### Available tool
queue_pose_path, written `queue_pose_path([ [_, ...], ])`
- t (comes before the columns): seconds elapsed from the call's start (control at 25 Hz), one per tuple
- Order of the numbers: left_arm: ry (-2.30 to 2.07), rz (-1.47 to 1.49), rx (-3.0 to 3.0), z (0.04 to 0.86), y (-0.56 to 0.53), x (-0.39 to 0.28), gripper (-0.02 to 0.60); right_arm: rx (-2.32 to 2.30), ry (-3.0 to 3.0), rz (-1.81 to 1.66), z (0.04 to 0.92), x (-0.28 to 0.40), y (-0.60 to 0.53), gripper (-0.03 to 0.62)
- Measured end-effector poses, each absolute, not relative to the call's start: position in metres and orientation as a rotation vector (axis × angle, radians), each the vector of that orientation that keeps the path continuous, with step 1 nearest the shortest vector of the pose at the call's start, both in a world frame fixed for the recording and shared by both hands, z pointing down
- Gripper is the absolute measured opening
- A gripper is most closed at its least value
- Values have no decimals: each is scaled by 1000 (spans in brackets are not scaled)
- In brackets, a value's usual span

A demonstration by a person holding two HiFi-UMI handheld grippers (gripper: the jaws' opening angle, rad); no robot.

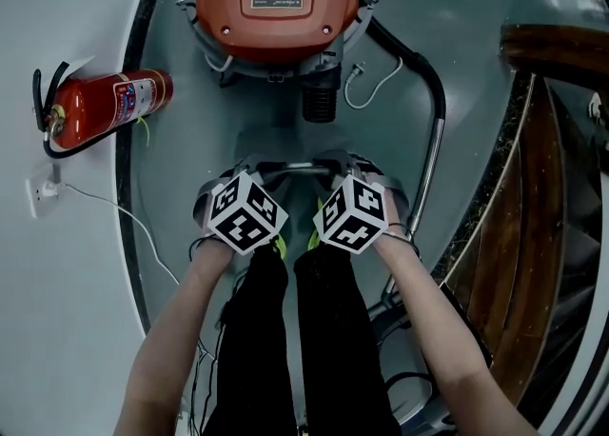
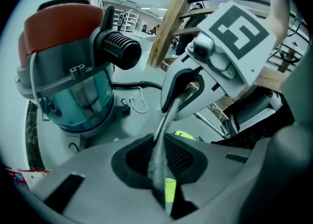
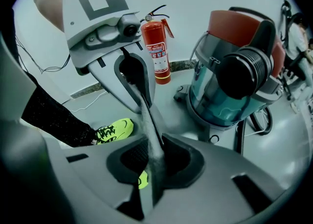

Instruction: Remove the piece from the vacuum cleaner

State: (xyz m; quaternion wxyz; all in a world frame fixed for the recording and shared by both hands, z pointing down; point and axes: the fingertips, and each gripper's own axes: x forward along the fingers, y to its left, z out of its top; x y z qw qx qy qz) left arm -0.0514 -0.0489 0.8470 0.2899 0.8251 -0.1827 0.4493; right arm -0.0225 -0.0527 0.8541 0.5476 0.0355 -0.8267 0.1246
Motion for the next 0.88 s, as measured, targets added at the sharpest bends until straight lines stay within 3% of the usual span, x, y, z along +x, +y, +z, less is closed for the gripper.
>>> queue_pose_path([
  [0.88,-457,1335,2202,886,-67,-63,77,47,-1886,378,891,-35,-63,73],
])
